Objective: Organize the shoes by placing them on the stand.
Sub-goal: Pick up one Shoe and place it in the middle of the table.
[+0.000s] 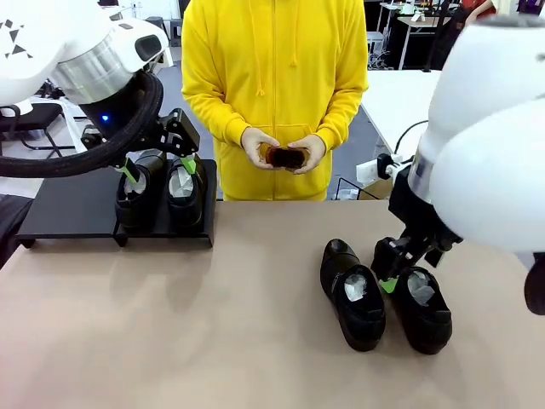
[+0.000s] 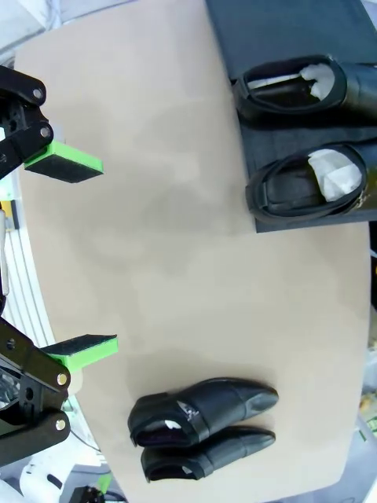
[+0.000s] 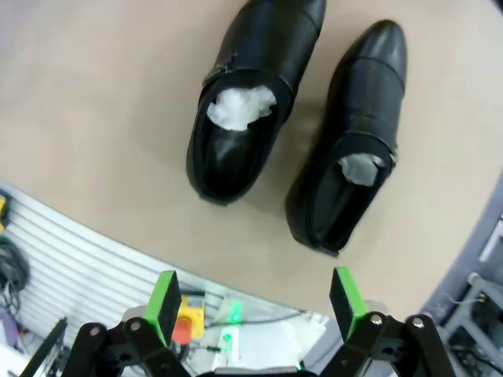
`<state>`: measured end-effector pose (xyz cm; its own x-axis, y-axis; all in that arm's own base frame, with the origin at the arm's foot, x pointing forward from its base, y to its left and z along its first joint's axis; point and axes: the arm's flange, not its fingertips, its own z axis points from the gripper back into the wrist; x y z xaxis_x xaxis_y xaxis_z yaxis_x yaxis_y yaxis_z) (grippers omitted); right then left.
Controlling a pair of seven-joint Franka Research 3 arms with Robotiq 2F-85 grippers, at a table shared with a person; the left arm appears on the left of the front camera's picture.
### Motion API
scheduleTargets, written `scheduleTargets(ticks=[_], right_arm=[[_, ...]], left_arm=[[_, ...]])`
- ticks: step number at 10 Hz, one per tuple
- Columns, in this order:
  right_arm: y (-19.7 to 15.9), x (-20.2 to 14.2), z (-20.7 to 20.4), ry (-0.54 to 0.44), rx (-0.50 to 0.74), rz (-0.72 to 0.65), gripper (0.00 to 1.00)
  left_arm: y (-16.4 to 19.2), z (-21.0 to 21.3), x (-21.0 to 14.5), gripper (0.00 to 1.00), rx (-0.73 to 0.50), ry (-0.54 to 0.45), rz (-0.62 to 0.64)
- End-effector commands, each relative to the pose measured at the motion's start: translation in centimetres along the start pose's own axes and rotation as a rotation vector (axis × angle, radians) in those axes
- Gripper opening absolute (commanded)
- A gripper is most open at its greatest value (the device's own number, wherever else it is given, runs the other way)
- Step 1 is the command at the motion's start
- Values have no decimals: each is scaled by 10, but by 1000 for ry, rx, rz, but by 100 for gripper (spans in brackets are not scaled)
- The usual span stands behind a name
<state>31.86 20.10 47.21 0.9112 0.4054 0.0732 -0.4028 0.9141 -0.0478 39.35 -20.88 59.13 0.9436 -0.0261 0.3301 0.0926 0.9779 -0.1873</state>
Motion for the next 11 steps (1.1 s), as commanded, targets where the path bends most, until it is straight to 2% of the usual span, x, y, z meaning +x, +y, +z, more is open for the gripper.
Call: scheduleTargets(ticks=[1, 2, 3, 4, 8, 10, 11], right_arm=[[-9, -3, -24, -82, 72, -130, 100], [-12, -4, -37, -97, 93, -182, 100], [-15, -5, -44, -113, 63, -197, 100], [-18, -4, -45, -121, 44, -213, 83], [-28, 12, -57, -137, 7, -477, 83], [-35, 23, -75, -110, 26, -533, 83], [-33, 29, -83, -89, 28, -510, 83]], left_arm=[[1, 0, 2, 100, -2, -6, 3], [1, 0, 2, 100, -2, -6, 3], [1, 0, 2, 100, -2, -6, 3], [1, 0, 2, 100, -2, -6, 3], [1, 0, 2, 100, -2, -6, 3], [1, 0, 2, 100, -2, -6, 3], [1, 0, 2, 100, -2, -6, 3]])
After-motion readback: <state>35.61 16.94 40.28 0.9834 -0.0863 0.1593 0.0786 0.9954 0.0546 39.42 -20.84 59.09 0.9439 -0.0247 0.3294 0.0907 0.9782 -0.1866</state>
